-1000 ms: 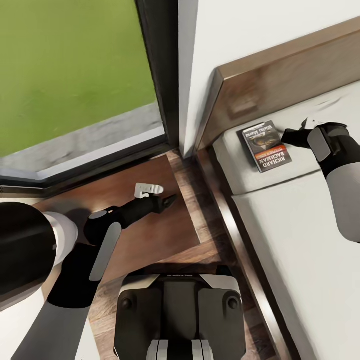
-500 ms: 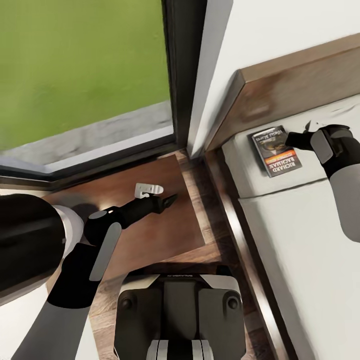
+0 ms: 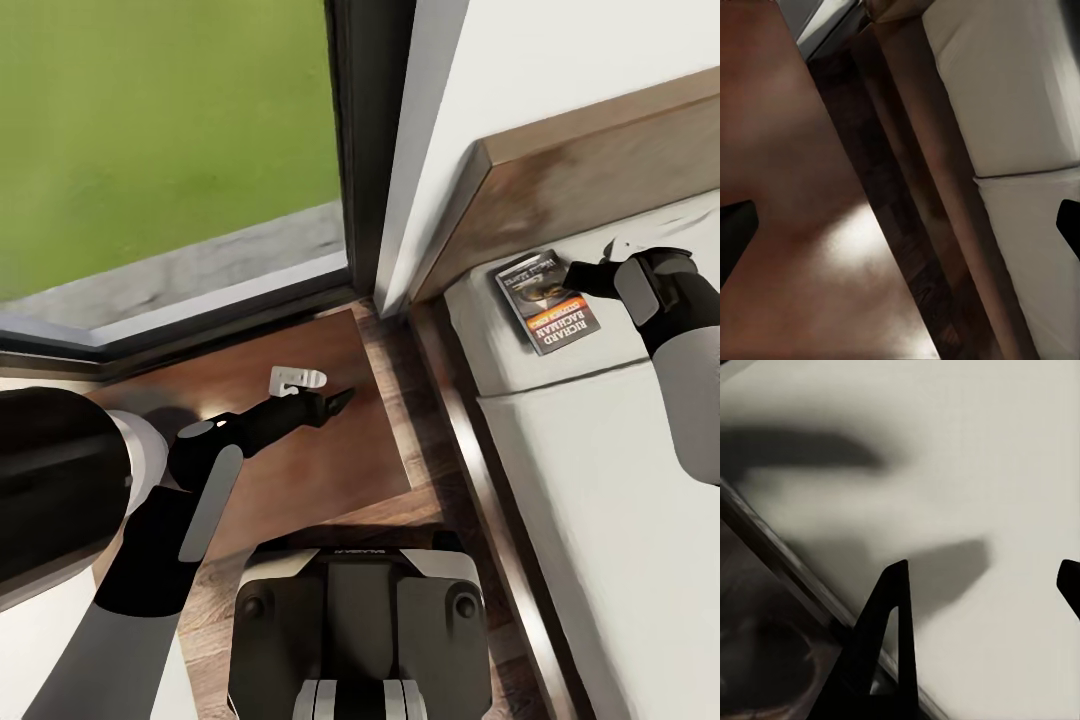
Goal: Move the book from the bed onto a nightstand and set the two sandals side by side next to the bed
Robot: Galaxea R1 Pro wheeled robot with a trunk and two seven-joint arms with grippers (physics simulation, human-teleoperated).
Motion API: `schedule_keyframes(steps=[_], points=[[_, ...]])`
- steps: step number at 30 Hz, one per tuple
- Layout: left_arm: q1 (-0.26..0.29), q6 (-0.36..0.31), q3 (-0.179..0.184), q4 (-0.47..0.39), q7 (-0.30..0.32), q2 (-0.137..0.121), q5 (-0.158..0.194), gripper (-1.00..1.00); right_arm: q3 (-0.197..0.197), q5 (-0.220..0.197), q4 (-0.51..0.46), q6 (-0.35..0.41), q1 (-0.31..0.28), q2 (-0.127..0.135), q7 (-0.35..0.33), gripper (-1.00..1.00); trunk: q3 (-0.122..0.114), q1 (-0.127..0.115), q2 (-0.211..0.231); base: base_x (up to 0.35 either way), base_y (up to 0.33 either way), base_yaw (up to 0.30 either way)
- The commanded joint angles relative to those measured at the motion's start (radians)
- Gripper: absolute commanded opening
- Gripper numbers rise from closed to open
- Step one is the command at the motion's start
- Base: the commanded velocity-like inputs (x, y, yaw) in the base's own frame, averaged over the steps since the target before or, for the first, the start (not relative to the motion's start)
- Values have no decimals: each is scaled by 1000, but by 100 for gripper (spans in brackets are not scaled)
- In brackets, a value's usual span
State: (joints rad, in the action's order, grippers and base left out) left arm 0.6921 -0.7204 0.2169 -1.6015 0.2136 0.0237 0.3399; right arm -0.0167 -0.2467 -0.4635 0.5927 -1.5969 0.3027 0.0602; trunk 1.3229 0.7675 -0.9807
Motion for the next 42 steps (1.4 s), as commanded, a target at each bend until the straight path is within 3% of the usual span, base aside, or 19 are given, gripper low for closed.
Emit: schedule_keyframes(steps=[1,11,42], points=[[1,-5,-1,0,3,1,1,100,-1,-49,62,-1,0,0,0,100,1,1,0,0,0,0],[0,-5,-1,0,3,-1,1,100,-21,-49,63,-2,0,0,0,100,1,1,0,0,0,0],[1,-5,1,0,3,1,1,100,-20,-49,60,-1,0,0,0,100,1,1,0,-54,0,0]])
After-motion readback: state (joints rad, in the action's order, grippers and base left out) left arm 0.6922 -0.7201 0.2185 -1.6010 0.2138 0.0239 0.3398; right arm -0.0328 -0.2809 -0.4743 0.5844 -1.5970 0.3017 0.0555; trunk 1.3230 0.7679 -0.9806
